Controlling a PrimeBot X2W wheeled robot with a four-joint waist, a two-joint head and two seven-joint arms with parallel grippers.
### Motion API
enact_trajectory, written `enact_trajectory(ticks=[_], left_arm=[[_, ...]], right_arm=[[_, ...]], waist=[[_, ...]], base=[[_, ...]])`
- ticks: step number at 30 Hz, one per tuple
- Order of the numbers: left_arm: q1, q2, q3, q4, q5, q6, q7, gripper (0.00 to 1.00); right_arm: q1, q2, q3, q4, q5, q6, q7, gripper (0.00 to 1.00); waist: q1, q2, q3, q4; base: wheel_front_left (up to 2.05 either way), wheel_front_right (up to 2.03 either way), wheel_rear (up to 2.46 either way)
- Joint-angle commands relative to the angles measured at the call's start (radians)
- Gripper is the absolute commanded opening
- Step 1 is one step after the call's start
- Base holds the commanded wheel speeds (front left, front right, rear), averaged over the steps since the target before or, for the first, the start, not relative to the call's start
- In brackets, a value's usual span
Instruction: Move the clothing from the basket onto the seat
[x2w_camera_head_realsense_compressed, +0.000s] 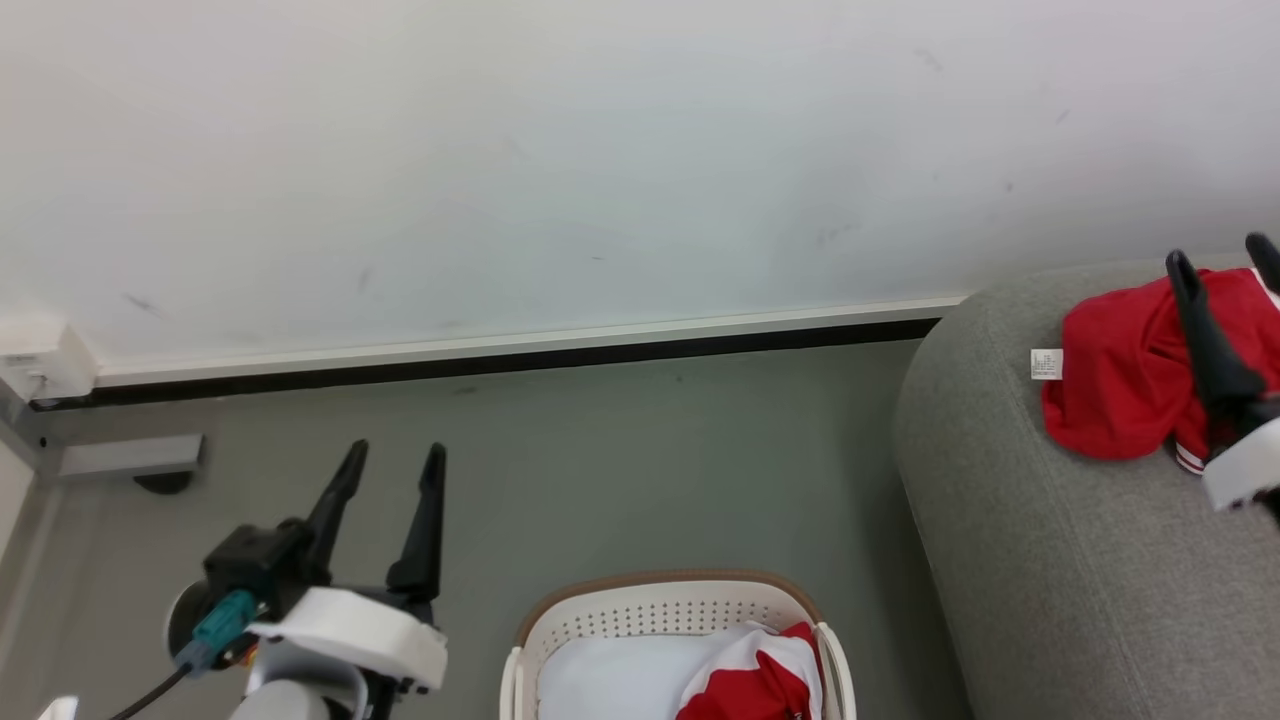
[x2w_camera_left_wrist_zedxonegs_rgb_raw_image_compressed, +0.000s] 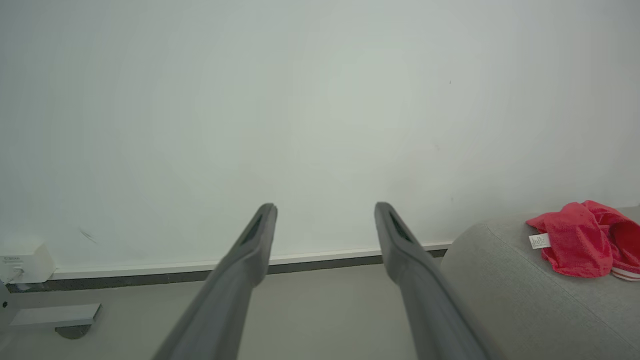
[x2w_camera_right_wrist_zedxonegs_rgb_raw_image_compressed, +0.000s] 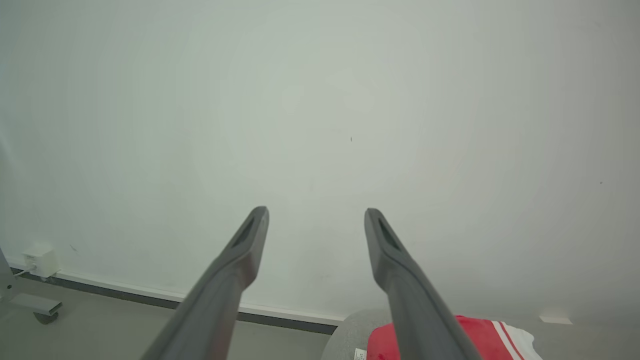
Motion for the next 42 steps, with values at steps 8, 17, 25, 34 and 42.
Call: enact_trajectory(ticks=[8,17,25,34,42], left_arm=[[0.15,-0.069,0.157,-0.047,0.111,0.005,-0.002,1.0],[0.253,-0.162,0.283,-0.094,0.209,-0.052,-0.002,1.0],[0.263,-0.211,0.34,-0.074,0.272,-0.115,-0.002,1.0],[0.25,-0.236,0.372,-0.067,0.301,-0.149,-0.001,1.0],[0.244,-0.242,0.386,-0.062,0.312,-0.16,-0.001,1.0]], right_arm=[[0.369,0.198,-0.316,-0.194,-0.24,-0.002,-0.001,1.0],[0.595,0.396,-0.45,-0.339,-0.373,-0.002,-0.001,1.0],[0.606,0.437,-0.427,-0.345,-0.429,-0.002,-0.001,1.0],[0.586,0.451,-0.416,-0.336,-0.432,-0.002,-0.001,1.0],[0.579,0.461,-0.421,-0.325,-0.425,-0.002,-0.001,1.0]], waist=[[0.0003,0.0,-0.02,0.04],[0.0003,0.0,-0.024,0.043],[0.0003,0.0,-0.023,0.021],[0.0003,0.0,-0.017,0.011],[0.0003,0.0,-0.012,0.008]], base=[[0.0,0.0,0.0],[0.0,0.0,0.0],[0.0,0.0,0.0],[0.0,0.0,0.0],[0.0,0.0,0.0]])
